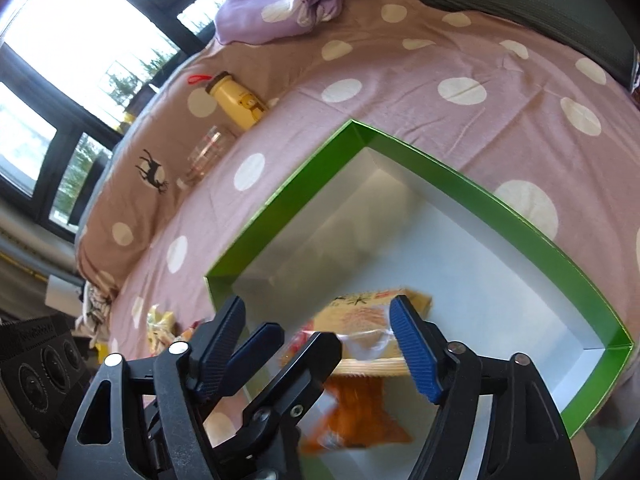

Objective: Organize snacks
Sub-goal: 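Return the right gripper to the pile and grasp the gold-wrapped candy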

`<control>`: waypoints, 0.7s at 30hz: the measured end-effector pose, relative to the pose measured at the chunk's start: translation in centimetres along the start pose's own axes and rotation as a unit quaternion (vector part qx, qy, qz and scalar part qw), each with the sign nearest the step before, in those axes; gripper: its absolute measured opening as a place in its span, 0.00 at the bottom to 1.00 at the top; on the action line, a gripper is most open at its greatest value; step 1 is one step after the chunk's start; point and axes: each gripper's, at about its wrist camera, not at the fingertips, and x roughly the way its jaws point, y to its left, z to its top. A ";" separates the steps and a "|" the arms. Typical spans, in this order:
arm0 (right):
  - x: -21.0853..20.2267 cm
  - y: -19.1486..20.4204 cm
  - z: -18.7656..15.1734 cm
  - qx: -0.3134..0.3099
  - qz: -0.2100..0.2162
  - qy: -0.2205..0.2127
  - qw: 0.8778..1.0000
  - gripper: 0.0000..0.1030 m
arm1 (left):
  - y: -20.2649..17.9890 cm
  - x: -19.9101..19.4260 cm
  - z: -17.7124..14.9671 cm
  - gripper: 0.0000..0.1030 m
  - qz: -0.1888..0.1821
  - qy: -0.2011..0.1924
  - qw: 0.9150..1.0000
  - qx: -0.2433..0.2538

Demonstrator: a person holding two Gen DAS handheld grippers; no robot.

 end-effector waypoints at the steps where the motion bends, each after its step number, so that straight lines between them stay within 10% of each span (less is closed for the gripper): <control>1: -0.4 0.3 -0.1 -0.004 -0.002 -0.009 1.000 0.80 | 0.2 -0.5 0.0 0.59 0.008 -0.006 1.000 0.000; 10: -1.2 3.9 -1.2 -0.059 0.031 -0.020 0.998 0.83 | 4.6 -7.2 -0.9 0.80 0.060 -0.070 0.995 -0.045; 21: -0.3 9.6 -3.8 -0.144 0.098 0.016 0.985 0.84 | 10.0 -12.9 -4.2 0.83 0.148 -0.110 0.977 -0.110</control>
